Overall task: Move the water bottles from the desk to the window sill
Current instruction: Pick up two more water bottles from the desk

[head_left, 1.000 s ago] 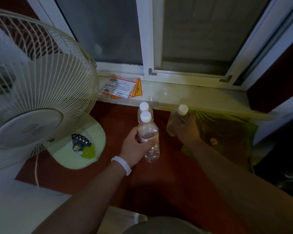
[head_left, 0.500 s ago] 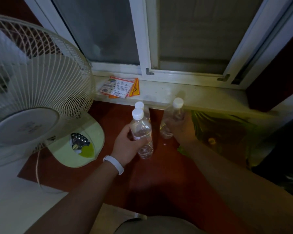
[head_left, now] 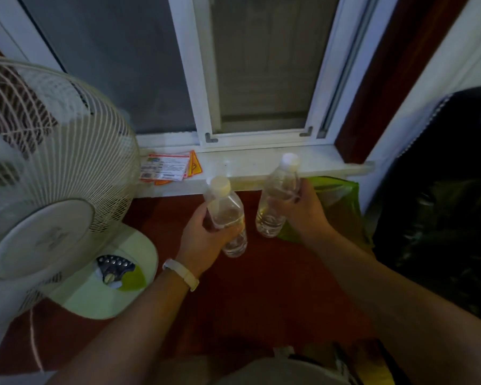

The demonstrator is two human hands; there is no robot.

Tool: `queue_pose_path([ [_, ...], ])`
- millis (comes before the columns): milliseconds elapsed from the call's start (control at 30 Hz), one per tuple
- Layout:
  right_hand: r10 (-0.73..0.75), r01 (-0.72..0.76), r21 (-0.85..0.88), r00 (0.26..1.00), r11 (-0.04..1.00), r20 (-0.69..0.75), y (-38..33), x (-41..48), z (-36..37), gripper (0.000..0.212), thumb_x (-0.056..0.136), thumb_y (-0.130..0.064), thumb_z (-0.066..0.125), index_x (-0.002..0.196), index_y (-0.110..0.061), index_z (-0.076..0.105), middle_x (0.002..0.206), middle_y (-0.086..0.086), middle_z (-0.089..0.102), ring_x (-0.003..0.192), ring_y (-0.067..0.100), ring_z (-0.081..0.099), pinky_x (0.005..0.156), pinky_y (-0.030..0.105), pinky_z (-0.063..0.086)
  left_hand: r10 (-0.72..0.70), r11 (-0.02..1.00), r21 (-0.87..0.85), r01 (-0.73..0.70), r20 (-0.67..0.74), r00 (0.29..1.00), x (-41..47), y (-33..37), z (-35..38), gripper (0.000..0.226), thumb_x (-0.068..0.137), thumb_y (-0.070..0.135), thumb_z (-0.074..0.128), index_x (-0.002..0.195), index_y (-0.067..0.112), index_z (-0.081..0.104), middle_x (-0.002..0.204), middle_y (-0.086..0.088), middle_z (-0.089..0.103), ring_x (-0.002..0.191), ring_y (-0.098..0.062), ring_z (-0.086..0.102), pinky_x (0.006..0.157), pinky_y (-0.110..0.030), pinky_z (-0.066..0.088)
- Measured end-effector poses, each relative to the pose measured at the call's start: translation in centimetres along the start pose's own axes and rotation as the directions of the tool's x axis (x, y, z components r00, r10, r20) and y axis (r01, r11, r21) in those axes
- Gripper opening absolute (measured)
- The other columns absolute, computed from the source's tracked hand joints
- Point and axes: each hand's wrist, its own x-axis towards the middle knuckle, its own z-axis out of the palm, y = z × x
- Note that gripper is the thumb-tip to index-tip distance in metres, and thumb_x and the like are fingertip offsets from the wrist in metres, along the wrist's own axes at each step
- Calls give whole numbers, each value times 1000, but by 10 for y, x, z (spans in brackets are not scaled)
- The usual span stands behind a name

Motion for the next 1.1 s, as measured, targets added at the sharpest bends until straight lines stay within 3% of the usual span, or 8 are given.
queue_pose_path([
  [133,17,-14,56,999,998,-46,-13,-50,-8,48,72,-26,84,112,-25,57,102,-3,70,90,9,68,75,30,53,36,999,-43,-31,105,994,-14,3,-7,68,66,31,89,127,28,59,107,16,72,96,-1,69,74,-17,56],
  [233,49,-37,159,996,987,-72,-18,-85,-15,49,75,-19,82,117,-24,57,106,-4,71,89,1,68,70,20,52,78,995,-76,-67,156,985,-21,11,-8,58,67,21,90,111,45,62,103,20,72,92,0,69,70,-16,56],
  [333,46,-20,164,987,986,-154,-19,-117,-27,42,77,-12,80,112,-22,59,96,-6,72,82,-1,68,61,11,50,115,990,-110,-92,219,969,-31,20,-1,53,65,17,89,106,37,62,100,17,73,90,-4,71,69,-15,55],
  [500,53,-8,175,965,984,-256,-14,-163,-56,42,76,-11,80,112,-22,62,91,-14,74,86,3,69,65,15,53,142,981,-172,-89,325,935,-51,30,28,61,67,10,88,121,21,61,105,4,74,98,-12,70,81,-25,57],
  [633,40,26,199,947,980,-318,-9,-200,-87,46,74,-13,81,114,-21,62,94,-12,74,89,5,70,67,13,53,166,978,-188,-95,412,896,-69,45,61,57,71,1,84,112,34,60,100,23,73,92,3,69,73,-12,53],
  [767,39,34,182,923,983,-382,-3,-240,-121,46,73,-21,81,113,-28,61,99,-13,73,93,4,69,67,18,55,191,974,-204,-100,497,846,-93,61,102,54,72,-3,82,109,30,63,94,23,74,85,6,69,69,-8,51],
  [900,85,20,222,886,975,-455,10,-288,-168,46,71,-25,82,111,-36,62,103,-12,73,95,7,70,78,30,54,208,973,-211,-98,599,774,-127,79,154,48,71,9,85,106,37,67,101,13,75,90,-2,71,71,-13,53],
  [1100,129,20,242,804,970,-581,28,-388,-258,41,65,-31,82,102,-40,66,101,-12,74,92,4,70,73,22,52,209,976,-193,-96,741,639,-214,108,251,45,67,25,86,105,42,67,103,9,75,92,-9,72,70,-20,57],
])
